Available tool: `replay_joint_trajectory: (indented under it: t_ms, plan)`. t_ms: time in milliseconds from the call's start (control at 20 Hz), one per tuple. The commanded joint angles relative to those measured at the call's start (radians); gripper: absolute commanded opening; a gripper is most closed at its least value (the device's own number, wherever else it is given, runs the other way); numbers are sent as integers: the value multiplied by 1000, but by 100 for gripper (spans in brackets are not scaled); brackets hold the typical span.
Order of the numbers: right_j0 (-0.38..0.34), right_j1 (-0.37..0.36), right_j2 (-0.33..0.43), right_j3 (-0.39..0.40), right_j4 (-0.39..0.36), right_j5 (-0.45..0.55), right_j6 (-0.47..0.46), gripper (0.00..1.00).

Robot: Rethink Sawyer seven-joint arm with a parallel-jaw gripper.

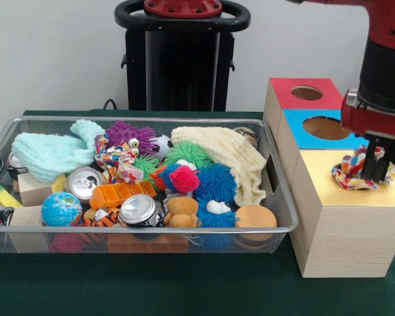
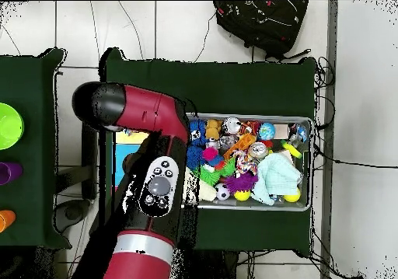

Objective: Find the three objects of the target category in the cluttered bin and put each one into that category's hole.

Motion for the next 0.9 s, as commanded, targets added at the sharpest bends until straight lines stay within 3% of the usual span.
replay_joint_trajectory:
  t_ms: [50, 450, 700, 900]
  plan:
    - [-43, 114, 79, -29, 31, -65, 255, 0]
    - [-77, 211, 85, -119, 26, -103, 219, 0]
    - [-102, 227, 89, -167, 16, -94, 186, 0]
    - [-101, 201, 90, -147, 17, -92, 190, 0]
